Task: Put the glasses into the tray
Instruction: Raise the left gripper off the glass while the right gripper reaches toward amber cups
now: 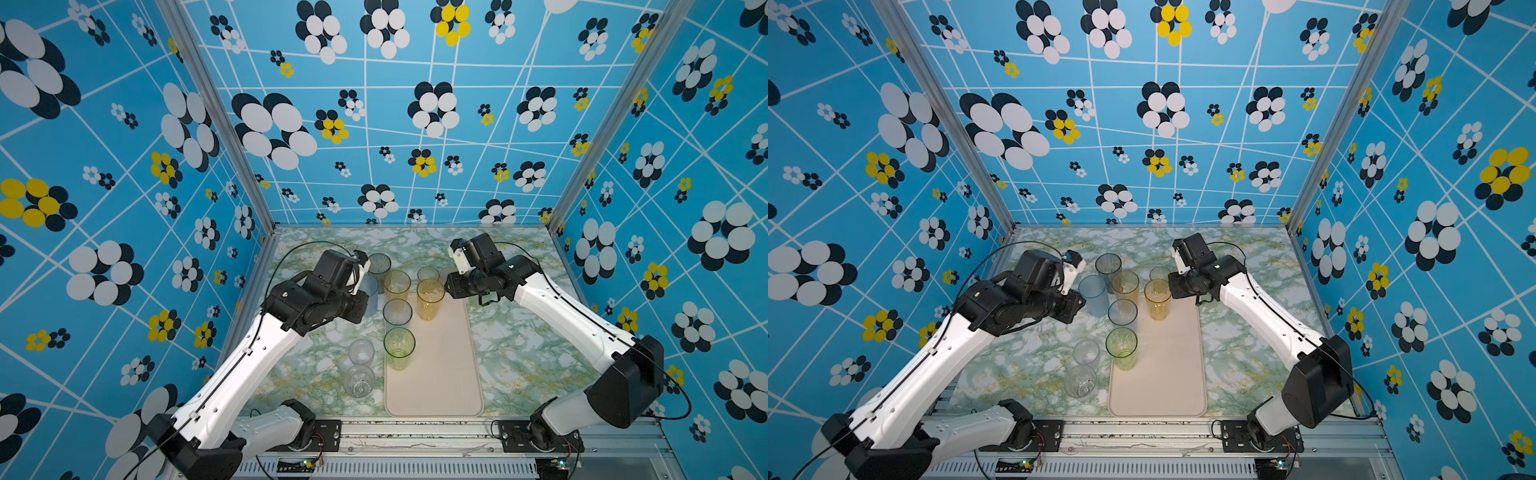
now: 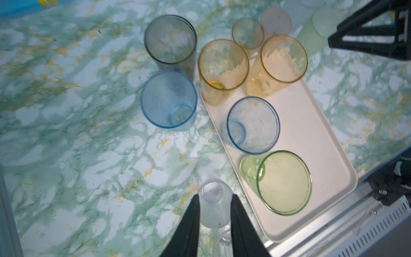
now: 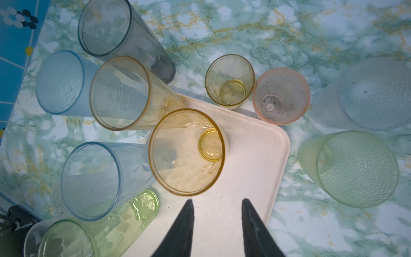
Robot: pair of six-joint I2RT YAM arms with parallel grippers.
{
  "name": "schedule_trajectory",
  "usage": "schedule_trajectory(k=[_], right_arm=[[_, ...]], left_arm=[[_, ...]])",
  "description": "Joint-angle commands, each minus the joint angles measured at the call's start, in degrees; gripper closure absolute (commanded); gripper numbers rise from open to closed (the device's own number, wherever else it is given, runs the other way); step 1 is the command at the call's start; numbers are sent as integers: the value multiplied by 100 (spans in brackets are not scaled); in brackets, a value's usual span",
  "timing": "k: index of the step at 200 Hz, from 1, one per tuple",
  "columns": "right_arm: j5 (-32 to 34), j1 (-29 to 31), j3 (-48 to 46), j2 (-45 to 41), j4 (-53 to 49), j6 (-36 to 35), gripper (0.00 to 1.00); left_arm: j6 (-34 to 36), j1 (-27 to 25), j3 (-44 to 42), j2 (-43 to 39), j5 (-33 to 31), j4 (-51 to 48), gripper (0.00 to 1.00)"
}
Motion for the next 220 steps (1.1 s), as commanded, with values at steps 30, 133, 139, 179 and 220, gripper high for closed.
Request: schedule_trajectory(k=[30, 133, 139, 179, 220], right_arm=[[133, -28, 450, 487, -533, -208, 62], [231, -29, 1081, 1278, -859, -330, 71], [222, -35, 1108, 1306, -878, -332, 71], [212, -29, 1109, 1425, -907, -341, 73], [155, -37, 1350, 1528, -907, -350, 77]], left_arm=[[-179, 893, -749, -423, 132, 870, 73], [-83, 1269, -1027, -299, 557, 1109, 73], [-74, 1284, -1022, -299, 570, 1108, 74], [-30, 1375, -1030, -280, 658, 1127, 74], [5, 1432, -1030, -252, 725, 1132, 74]])
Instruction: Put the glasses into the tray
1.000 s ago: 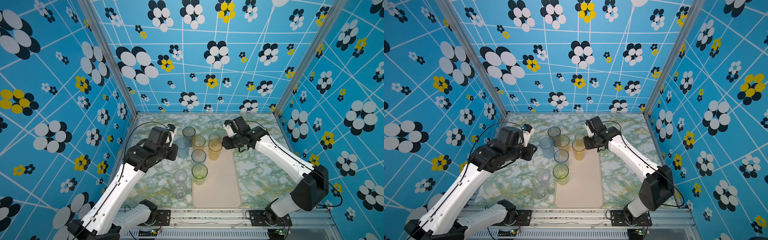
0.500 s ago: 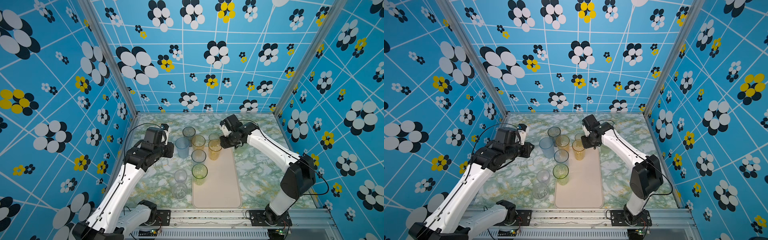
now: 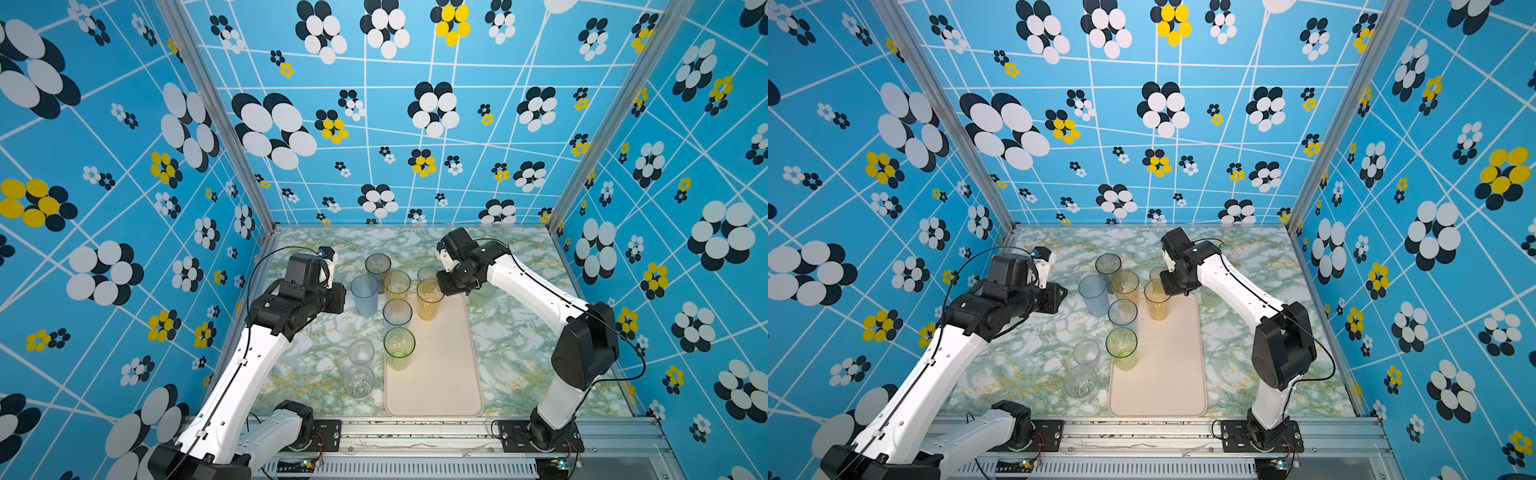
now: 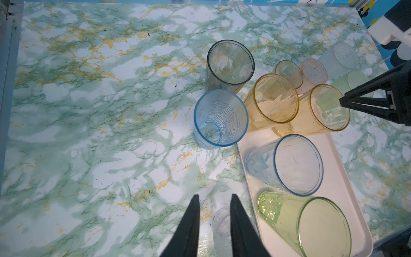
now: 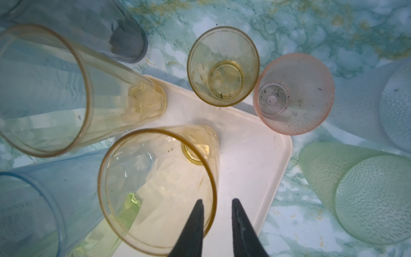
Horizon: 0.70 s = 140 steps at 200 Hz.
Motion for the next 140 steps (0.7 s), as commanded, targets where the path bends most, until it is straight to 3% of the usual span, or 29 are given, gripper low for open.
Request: schedule_trajectory(k=[1, 76, 140], right_arm=[[25, -28, 203, 115, -141, -70, 77], [-41, -28, 381, 353, -198, -89, 81], [-39, -18, 443, 381, -182, -123, 94]], left_arm=[[104, 68, -86, 48, 128, 80, 74], [174, 186, -62, 57, 170, 64, 74], [202, 261, -72, 51, 218, 70, 74]])
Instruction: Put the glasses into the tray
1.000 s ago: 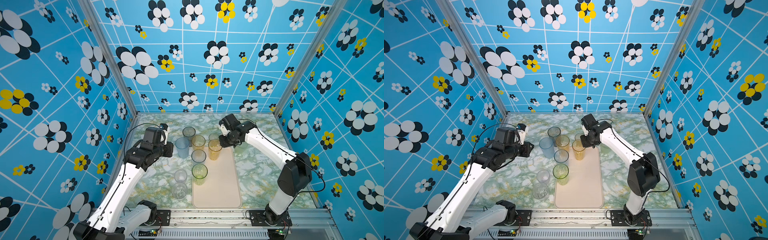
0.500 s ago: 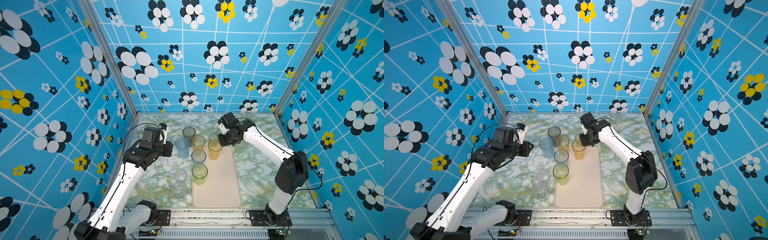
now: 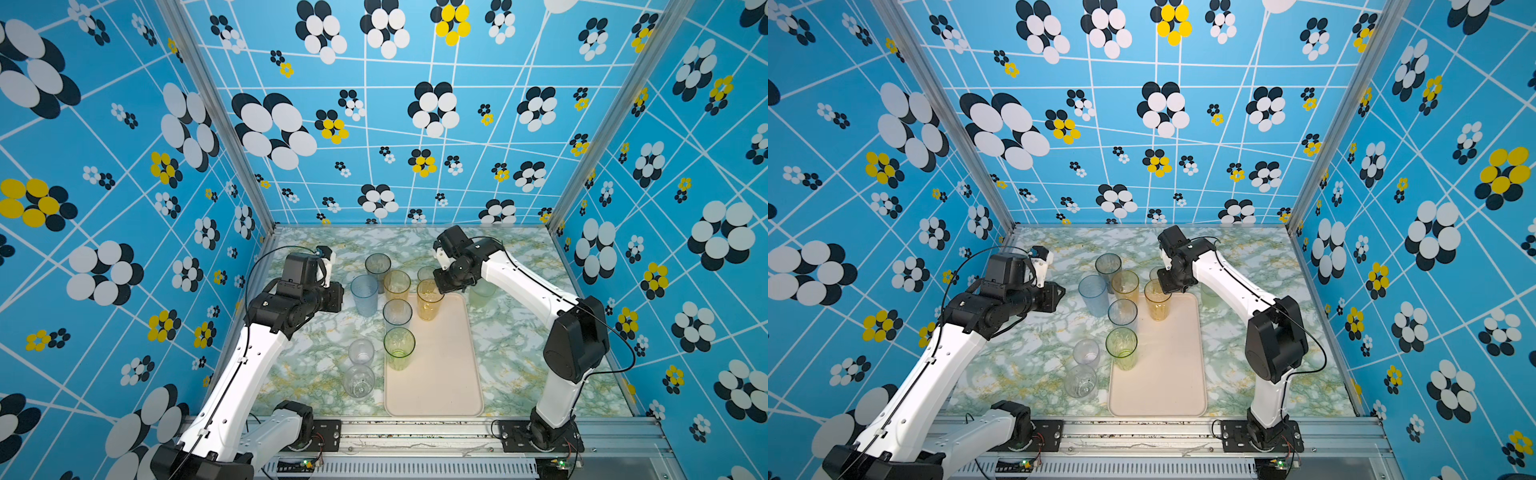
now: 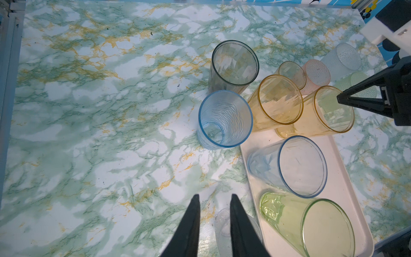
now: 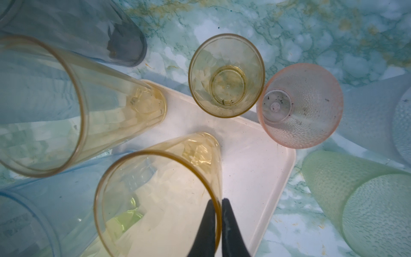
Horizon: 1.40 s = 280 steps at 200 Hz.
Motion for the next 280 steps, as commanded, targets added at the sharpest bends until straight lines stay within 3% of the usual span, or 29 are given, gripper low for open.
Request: schedule_trajectory(k=[1, 35, 210, 245, 280], right_arm=[[-15, -17, 181, 59, -107, -70, 94], [14, -11, 222, 74, -40, -72, 98], [251, -43, 1197, 839, -365, -193, 98], [226, -52, 1176, 872, -352, -167, 97], [190, -61, 1161, 877, -330, -140, 89]], left_arm=[[116, 62, -72, 13, 107, 69, 74], [133, 77, -81, 39, 111, 70, 74], [203, 190, -68, 196, 235, 6, 74], [203, 188, -49, 198, 254, -15, 74], [212, 199, -33, 187, 245, -53, 74]])
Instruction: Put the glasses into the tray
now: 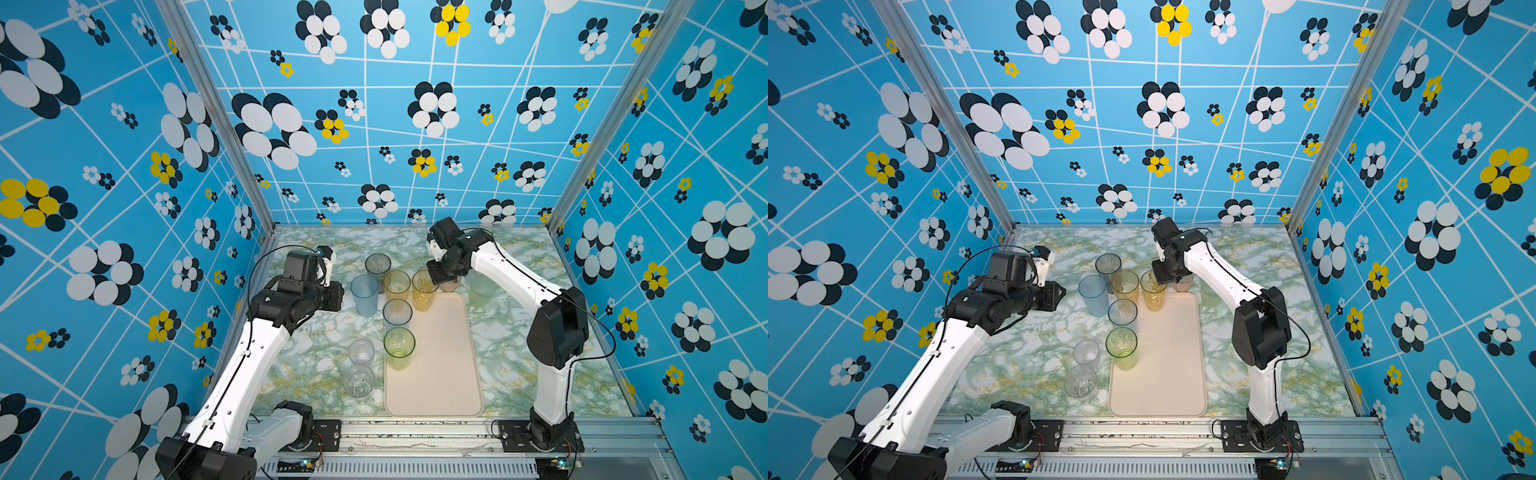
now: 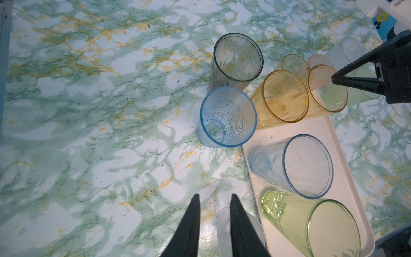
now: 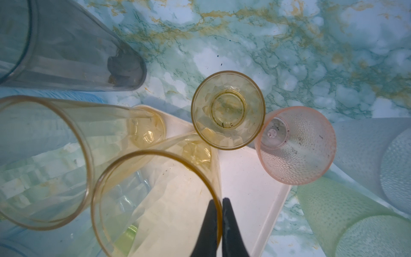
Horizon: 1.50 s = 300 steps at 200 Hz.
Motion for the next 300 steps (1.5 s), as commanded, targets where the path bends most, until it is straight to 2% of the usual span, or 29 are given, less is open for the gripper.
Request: schedule_trajectory(k=[1, 118, 156, 186, 253, 275, 300], right_arm=[[39, -49, 112, 101, -76, -38, 89], [-119, -51, -68, -307, 178, -11, 75], [-4, -53, -264, -726, 346, 14, 64], [90, -79, -571, -1328, 520, 55, 58], [109, -79, -1263, -2138, 579, 120, 54], [128, -79, -1450, -2226, 557, 112, 54], [137, -88, -1547, -2285, 591, 103, 54]], left_arm=[[105, 79, -30, 5, 99, -39, 74], [61, 68, -13, 102, 95, -34, 74], [37, 66, 75, 261, -121, -49, 75], [50, 63, 331, 660, -189, -208, 75], [102, 45, 861, 1748, -21, -9, 71], [179, 26, 1133, 2116, -20, -37, 74], [249, -16, 1384, 2458, -52, -94, 83]])
